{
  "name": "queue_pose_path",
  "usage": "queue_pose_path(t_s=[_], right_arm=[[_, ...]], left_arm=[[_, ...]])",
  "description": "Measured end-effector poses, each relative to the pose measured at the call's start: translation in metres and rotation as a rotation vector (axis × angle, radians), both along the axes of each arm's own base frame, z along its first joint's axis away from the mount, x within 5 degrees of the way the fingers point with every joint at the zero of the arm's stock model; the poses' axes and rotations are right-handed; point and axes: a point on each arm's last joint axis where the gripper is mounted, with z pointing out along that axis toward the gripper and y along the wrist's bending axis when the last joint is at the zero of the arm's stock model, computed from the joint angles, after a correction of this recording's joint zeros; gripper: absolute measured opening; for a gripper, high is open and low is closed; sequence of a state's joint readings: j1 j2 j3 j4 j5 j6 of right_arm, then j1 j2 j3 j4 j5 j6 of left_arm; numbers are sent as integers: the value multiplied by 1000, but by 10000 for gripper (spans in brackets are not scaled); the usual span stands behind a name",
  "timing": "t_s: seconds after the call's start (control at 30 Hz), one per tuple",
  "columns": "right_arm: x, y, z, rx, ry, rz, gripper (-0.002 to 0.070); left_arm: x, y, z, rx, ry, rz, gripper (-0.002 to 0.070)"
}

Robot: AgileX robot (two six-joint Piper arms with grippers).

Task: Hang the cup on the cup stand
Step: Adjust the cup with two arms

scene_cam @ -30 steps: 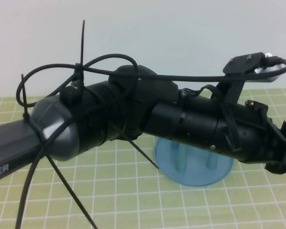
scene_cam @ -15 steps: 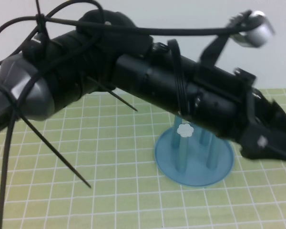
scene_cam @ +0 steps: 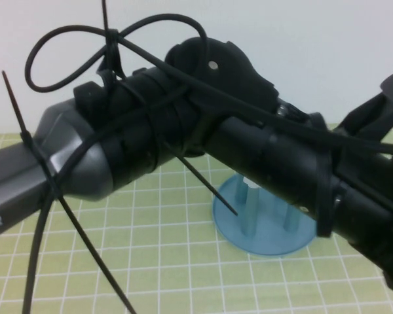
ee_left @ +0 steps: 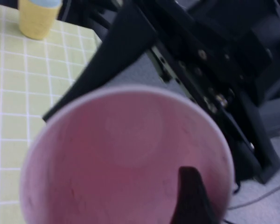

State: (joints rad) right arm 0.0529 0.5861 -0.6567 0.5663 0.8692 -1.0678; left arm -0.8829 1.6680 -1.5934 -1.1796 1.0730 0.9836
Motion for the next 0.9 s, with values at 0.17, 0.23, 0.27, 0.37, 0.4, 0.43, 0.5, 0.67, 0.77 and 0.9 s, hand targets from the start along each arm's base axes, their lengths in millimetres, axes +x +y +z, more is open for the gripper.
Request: queue_pose_path(t_s=[0.17, 0.23, 0.27, 0.37, 0.4, 0.43, 0.5, 0.67, 0.77, 0.9], right_arm=[[0, 0, 0, 0, 0, 0, 587], [0, 0, 0, 0, 0, 0, 587], [0, 0, 0, 0, 0, 0, 587], [0, 0, 0, 0, 0, 0, 587], [0, 0, 0, 0, 0, 0, 587], [0, 0, 0, -4, 5, 3, 587], [-1, 0, -1, -5, 14, 7, 587], [-1, 0, -2, -12, 28, 12, 587], [-1, 0, -3, -11, 33, 12, 587], [-1, 0, -3, -10, 34, 11, 617]], left_arm=[[5, -3, 0, 1, 22, 65, 245], [6, -4, -1, 4, 27, 70, 153], [6, -4, -2, 16, 46, 73, 102], [8, -6, -7, 43, 69, 85, 0], [8, -6, -8, 49, 70, 78, 0], [8, -6, -10, 58, 74, 76, 0], [9, -7, -13, 75, 93, 78, 0], [10, -9, -17, 91, 102, 85, 0], [11, -9, -17, 92, 103, 85, 0], [10, -9, -17, 96, 121, 88, 0]])
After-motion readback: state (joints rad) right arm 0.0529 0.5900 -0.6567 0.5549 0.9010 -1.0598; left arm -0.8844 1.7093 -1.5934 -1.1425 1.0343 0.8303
